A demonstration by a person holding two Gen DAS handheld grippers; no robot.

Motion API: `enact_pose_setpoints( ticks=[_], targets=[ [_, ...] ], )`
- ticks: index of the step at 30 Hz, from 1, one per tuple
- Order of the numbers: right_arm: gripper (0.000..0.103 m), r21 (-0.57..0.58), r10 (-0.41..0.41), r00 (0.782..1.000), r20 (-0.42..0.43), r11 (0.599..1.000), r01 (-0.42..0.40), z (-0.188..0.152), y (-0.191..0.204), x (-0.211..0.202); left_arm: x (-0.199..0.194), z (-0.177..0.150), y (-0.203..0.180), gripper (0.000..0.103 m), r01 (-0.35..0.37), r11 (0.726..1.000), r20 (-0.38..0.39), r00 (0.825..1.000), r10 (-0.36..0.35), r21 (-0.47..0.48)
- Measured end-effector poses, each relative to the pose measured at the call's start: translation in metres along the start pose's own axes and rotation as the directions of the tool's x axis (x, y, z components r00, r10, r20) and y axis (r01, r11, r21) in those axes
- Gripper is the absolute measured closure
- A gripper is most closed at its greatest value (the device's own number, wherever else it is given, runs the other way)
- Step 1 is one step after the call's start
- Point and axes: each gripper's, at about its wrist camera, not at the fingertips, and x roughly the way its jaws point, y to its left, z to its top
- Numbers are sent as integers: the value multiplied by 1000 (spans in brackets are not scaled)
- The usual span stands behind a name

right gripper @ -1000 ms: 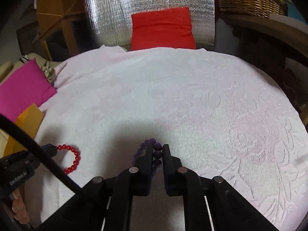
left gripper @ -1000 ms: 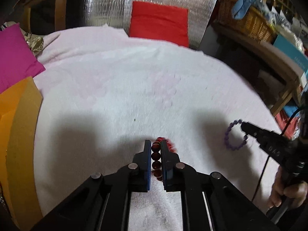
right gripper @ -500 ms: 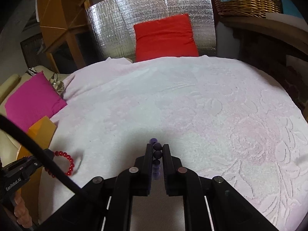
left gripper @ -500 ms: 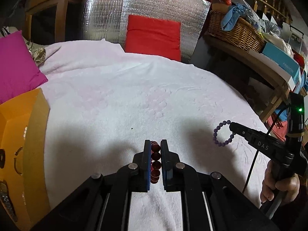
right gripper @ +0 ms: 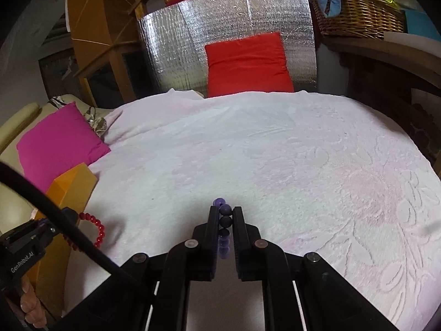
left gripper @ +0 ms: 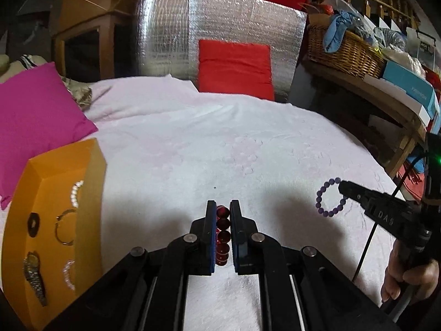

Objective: Organize jewelry
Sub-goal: 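Carry the red and purple bracelets into the orange box and open both tools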

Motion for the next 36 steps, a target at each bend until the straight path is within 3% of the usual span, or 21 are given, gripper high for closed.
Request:
enact_pose_setpoints(
  ticks=[9,23,30,36],
  targets=[
    [92,-13,36,999,24,999,-35,-19,23,-23,-47,-5,11,94,-72,997,87,993,75,-31],
    [92,-91,184,983,14,979,-182,-36,108,-73,-122,-15,60,94,-258,965,144,954,263,-54],
    [92,-181,288,958,-15,941,-285,-35,182,-88,-146,-30,99,94,-327,941,139,931,337,-91],
    [92,-211,390,913,-119,889,-407,-46,245,-76,-138,-60,155,94,-382,912,30,920,391,-151]
  ],
)
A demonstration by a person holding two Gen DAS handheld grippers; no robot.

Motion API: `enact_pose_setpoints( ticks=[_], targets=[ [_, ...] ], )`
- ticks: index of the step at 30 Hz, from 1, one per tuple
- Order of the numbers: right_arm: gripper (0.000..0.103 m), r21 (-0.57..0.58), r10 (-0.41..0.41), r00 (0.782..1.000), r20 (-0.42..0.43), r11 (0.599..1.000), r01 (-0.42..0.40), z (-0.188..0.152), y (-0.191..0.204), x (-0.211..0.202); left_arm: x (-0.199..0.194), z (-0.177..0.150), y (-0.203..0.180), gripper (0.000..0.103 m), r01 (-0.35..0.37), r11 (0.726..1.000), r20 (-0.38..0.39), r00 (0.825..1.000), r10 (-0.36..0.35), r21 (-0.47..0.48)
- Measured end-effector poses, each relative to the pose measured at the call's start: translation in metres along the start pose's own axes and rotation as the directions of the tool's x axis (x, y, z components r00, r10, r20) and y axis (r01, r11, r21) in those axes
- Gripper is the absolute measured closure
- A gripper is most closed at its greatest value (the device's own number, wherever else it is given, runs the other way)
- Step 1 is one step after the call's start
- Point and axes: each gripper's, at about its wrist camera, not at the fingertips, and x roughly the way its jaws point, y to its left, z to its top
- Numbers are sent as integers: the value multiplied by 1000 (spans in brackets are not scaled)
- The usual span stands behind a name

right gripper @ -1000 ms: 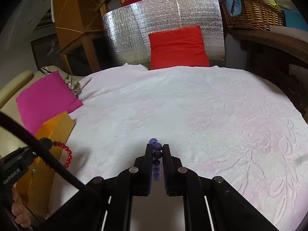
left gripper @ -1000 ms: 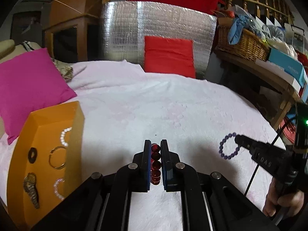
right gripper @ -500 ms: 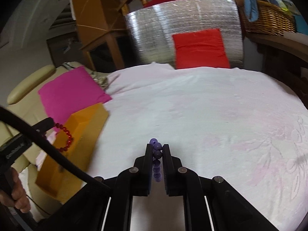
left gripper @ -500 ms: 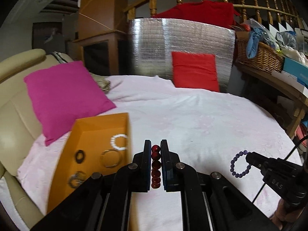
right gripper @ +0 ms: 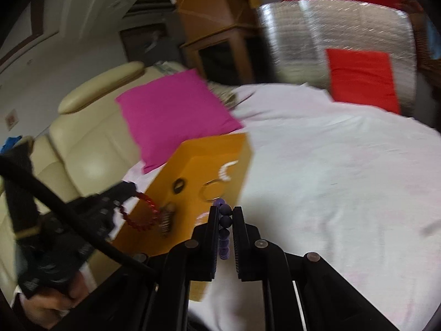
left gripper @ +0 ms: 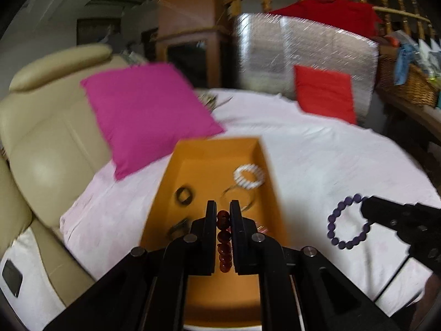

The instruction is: Organize jewelry

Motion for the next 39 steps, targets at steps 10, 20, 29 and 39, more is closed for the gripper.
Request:
enact_pose_setpoints(
  ticks=[10,20,29,39],
  targets=[
    [82,-38,27,989,-145,999,-33,-11,38,78,45,-28,33,67,-22,999,-167,986,14,-47],
    [73,1,22,996,-91,1000,-22,5,23,39,-15,-2,24,23,-152,988,-70,986,152,14],
    [73,-124,-50,997,-63,991,42,12,47,-14,-92,16,38,15,-231,971,49,971,235,-62],
    [73,-176,-48,999,-8,983,46,14,78,-59,-131,18,54,9,-343,932,123,926,357,-120]
  ],
)
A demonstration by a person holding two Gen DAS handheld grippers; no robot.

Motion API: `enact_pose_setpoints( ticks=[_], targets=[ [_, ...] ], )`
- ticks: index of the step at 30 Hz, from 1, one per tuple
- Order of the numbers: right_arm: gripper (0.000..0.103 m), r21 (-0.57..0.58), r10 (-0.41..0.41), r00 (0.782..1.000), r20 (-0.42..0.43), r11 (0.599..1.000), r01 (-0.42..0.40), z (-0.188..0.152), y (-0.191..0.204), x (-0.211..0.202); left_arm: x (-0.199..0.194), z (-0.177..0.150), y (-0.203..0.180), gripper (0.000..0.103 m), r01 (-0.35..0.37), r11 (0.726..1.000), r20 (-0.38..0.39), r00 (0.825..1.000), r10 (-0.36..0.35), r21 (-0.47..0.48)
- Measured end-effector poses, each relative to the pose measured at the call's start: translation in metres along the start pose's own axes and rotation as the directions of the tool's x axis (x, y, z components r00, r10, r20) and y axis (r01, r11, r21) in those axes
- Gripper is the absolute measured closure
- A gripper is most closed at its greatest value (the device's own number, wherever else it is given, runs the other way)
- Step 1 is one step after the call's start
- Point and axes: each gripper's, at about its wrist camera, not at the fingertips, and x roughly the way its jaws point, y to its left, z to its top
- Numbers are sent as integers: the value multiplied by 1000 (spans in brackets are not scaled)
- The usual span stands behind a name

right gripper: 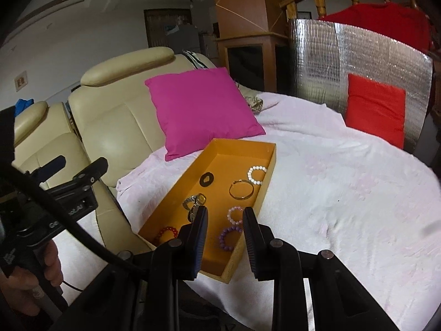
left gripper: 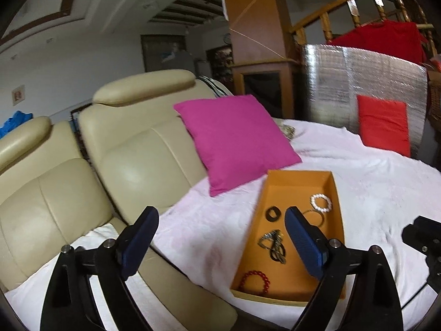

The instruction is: Organize jewelry

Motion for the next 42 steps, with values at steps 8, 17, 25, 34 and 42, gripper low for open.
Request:
enact_pose_setpoints(
  ticks=[8,17,25,34,42],
  targets=[
    [73,-52,-14,999,35,999,16,2,15,-12,-9,2,2,6,-56,998,18,998,56,-4],
    [73,-45,-23,999,43,999,25,0,11,-13,-15,3,3,5,-37,999,11,999,38,-34],
    [73,-32,-27,999,45,999,29,-1,8,-11,-14,3,-4,5,-33,999,-17,999,33,-17],
    [73,-28,-42,999,31,999,43,-2,4,-4,-11,3,-7,5,-23,1000,-34,999,23,6],
    [73,-25,-47,999,25,999,48,-2,4,-2,-13,3,-7,5,-27,999,-37,999,28,27]
  ],
)
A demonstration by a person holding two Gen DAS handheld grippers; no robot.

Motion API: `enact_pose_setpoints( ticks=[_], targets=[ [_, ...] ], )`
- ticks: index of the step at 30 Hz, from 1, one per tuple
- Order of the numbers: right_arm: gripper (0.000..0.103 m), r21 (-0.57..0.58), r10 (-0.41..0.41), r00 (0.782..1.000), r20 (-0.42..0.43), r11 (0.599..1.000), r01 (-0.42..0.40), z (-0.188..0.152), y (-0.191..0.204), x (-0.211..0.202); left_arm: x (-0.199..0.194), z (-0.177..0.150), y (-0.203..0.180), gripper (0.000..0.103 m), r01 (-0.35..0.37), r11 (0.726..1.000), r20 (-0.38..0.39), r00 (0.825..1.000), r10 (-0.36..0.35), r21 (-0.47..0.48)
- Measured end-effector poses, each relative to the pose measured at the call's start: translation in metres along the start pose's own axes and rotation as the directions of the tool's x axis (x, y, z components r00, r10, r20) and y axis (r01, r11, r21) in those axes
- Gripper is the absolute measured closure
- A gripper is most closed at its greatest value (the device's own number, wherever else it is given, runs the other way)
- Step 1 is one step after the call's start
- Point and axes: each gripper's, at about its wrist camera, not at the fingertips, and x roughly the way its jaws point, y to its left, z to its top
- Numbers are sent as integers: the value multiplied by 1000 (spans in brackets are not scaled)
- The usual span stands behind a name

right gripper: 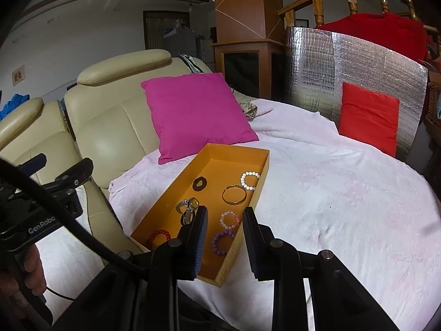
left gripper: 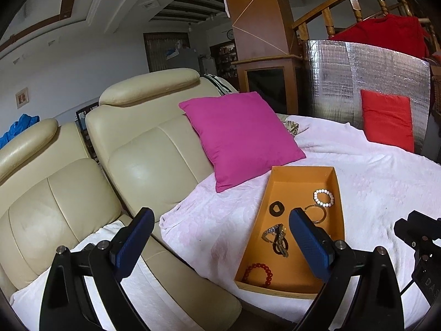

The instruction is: Organize jewelry

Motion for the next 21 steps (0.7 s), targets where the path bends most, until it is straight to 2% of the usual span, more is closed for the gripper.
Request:
enact_pose_setpoints(
  ticks=[12,13,14,15,18,21],
  targets=[
    [73,-9,-1,1000,-18,1000,1,1,2,9,0,0,4,5,10,1000,-6,1000,-10,-8],
    [66,-10,1,1000,-21,1000,-1,1,2,10,1,1,4,5,11,1000,-7,1000,-11,-8],
    [53,-12,-1,1000,-21,1000,1,1,3,10,1,1,4,5,11,1000,-7,1000,-11,-9],
    [48,-13,-4,1000,-17,1000,4,1,3,10,1,1,5,5,12,1000,-6,1000,-12,-9],
    [46,-20,-19,999,38,1000,20,1,5,6,2,0,6,5,12,1000,-6,1000,-12,-10],
    [46,-26,-17,999,35,1000,18,3,7,8,2,0,8,5,13,1000,-5,1000,-14,-14]
  ],
)
